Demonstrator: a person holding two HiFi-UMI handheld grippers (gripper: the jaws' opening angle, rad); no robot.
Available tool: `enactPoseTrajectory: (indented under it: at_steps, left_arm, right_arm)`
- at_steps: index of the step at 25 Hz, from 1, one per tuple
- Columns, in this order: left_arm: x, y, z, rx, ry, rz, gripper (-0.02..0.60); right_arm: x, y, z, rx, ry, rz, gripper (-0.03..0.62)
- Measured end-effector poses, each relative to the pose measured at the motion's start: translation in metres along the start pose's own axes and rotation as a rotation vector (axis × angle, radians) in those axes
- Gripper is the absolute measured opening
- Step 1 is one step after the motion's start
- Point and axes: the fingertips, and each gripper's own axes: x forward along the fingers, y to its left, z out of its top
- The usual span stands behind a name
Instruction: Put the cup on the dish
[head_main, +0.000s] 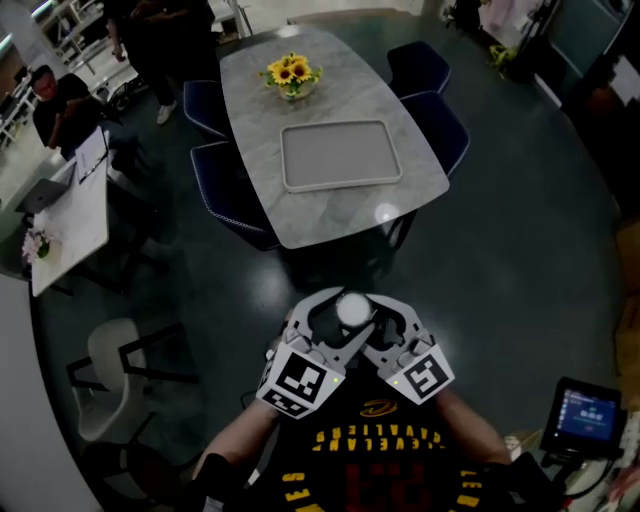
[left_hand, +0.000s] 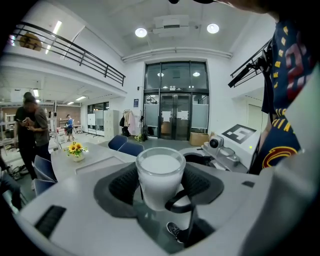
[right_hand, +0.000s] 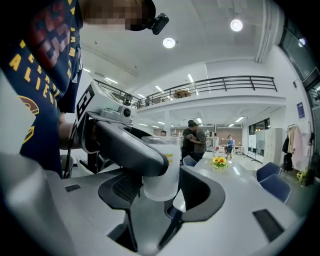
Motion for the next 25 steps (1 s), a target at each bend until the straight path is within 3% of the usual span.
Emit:
enactPoseTrajectory:
  at_steps: [7, 14, 20, 25]
  left_arm:
    - [0.048, 0.038, 0.021, -0.014, -0.01, 0.053, 0.267]
    - [0.044, 0.04, 0.035, -0.04, -0.076, 0.079, 0.267]
    - [0.11, 0.067, 0.061, -0.053, -0.097, 0.124, 0.267]
    - [0.131, 0.075, 0.076, -0.076, -0.115, 0.166, 0.267]
  right_arm:
    - [0.019, -0.061, 0.001, 0.028, -0.061, 0.064, 0.233]
    - [0.018, -0.063, 0.009, 0.025, -0.087, 0.079, 0.23]
    - [0.019, -0.137, 0.004, 0.063, -0.095, 0.106, 0.23]
    - [0.019, -0.165, 0.003, 0.097, -0.103, 0.14, 0.23]
